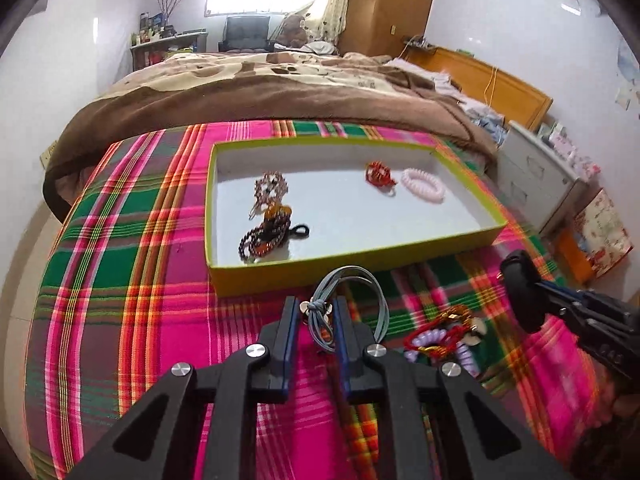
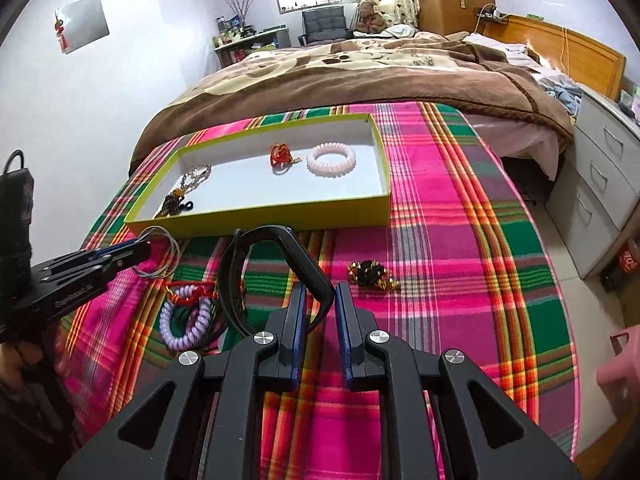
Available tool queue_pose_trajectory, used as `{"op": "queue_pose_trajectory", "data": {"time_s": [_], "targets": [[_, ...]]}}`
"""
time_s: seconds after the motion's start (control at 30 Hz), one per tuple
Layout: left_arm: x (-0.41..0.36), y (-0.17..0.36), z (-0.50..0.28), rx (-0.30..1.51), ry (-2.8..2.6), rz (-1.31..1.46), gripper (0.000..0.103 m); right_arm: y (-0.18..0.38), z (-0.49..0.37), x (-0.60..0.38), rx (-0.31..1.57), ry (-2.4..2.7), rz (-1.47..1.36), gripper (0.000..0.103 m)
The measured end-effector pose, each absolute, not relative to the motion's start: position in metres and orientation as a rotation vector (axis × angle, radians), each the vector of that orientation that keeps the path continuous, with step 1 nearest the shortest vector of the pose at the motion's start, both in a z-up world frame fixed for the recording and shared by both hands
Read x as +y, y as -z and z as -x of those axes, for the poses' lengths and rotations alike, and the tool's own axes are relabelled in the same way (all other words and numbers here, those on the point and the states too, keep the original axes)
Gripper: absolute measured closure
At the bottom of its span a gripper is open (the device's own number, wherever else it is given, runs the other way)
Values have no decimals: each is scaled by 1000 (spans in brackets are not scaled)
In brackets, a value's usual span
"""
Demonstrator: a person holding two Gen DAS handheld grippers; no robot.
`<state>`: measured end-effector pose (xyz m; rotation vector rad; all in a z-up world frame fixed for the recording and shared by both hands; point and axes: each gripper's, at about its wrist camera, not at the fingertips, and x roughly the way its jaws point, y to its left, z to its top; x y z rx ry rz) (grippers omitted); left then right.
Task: Organize jewelry
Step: 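Carry the black band toward the box while the left tool grasps the grey cord bracelet, then open both tools to drop the black band and grey cord bracelet into the box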
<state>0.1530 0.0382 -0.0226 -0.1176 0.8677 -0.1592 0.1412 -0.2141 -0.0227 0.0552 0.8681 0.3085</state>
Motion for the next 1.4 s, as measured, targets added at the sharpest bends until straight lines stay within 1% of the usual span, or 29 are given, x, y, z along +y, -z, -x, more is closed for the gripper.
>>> {"op": "queue_pose_trajectory", "data": {"time_s": [0.23,0.5,0.9,1.4], "targets": [[44,-7,-166,810,165,146,86,2,-159,-210,838,-303,-47,88],[53,-14,-209,809,136,169,86,-9,-210,-201,833,-263,20,88],[51,10,-262,867,119,178,86,14,-273,-195,913,-203,57,88],[48,36,-270,915,79,131,86,36,-282,-179,946,-179,155,88]]}}
